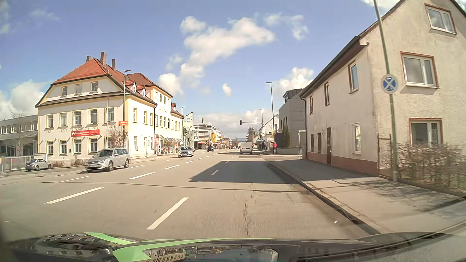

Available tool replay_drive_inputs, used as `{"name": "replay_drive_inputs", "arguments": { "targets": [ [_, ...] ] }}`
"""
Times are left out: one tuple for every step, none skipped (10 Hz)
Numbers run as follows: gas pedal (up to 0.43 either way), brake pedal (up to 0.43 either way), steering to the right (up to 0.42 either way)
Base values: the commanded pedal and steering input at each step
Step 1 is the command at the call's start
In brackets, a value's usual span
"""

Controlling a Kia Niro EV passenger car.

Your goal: Follow the waypoints while adhering to traffic rules and regulations

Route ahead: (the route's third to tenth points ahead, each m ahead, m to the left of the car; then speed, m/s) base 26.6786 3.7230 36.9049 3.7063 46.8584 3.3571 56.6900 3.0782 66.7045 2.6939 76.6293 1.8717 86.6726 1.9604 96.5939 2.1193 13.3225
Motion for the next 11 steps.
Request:
{"name": "replay_drive_inputs", "arguments": {
  "targets": [
    [0.079, 0.000, 0.000],
    [0.079, 0.000, 0.000],
    [0.079, 0.000, 0.000],
    [0.079, 0.000, 0.000],
    [0.079, 0.000, 0.000],
    [0.079, 0.000, -0.001],
    [0.067, 0.000, -0.002],
    [0.067, 0.000, -0.004],
    [0.067, 0.000, -0.005],
    [0.067, 0.000, -0.007],
    [0.067, 0.000, -0.013]
  ]
}}
